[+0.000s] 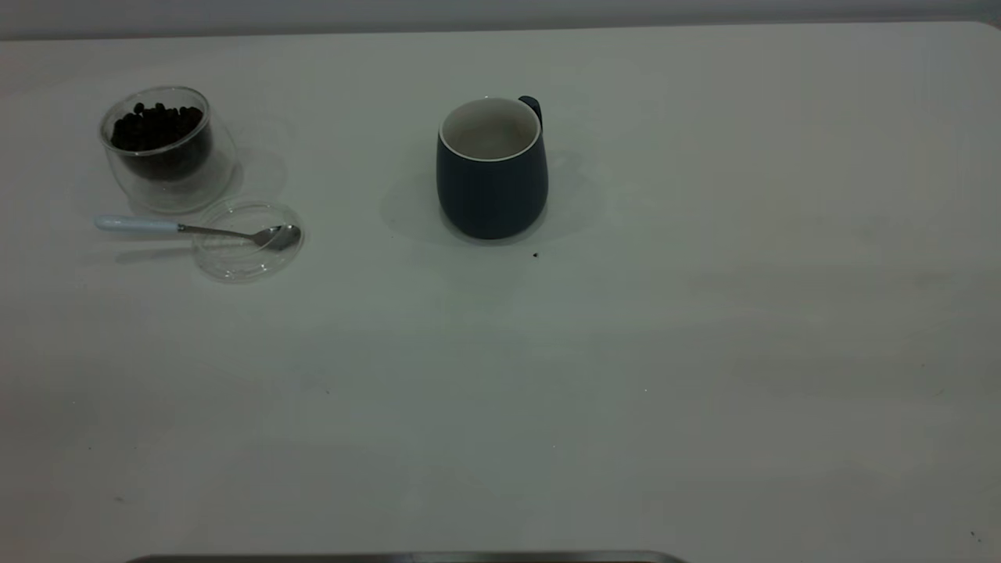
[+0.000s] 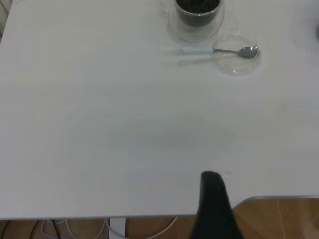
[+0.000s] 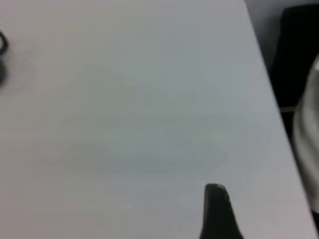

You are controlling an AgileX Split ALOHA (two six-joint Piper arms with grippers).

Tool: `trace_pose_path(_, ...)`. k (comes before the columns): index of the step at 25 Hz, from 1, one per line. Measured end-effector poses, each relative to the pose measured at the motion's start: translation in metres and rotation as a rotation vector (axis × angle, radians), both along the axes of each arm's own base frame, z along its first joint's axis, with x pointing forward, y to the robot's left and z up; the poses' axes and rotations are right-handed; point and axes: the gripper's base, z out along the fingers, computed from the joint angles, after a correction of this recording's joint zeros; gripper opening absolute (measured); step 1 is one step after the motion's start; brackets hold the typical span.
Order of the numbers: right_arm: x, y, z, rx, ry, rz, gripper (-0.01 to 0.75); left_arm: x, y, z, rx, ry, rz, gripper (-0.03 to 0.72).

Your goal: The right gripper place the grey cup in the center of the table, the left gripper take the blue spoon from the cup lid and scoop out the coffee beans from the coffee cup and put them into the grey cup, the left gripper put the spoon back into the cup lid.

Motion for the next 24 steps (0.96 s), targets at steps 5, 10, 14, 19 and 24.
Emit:
trace_pose_path(5,0.0,0.0022,0.0001,-0.005,-0.001,0.039,0.459,0.0,0.0,0.0,0.0,0.0,0.0,0.592)
trace_pose_path(10,0.0,0.0022,0.0001,-0.007,-0.001,0.041,0.459,0.0,0.0,0.0,0.0,0.0,0.0,0.592)
trace_pose_path(14,0.0,0.0022,0.0001,-0.008,-0.001,0.042,0.459,0.0,0.0,0.0,0.0,0.0,0.0,0.592)
trace_pose_path(19,0.0,0.0022,0.0001,-0.008,-0.001,0.042,0.459,0.0,0.0,0.0,0.0,0.0,0.0,0.592)
trace_pose_path(24,0.0,0.0022,0.0001,-0.008,-0.001,0.042,0.459,0.0,0.0,0.0,-0.001,0.0,0.001,0.592)
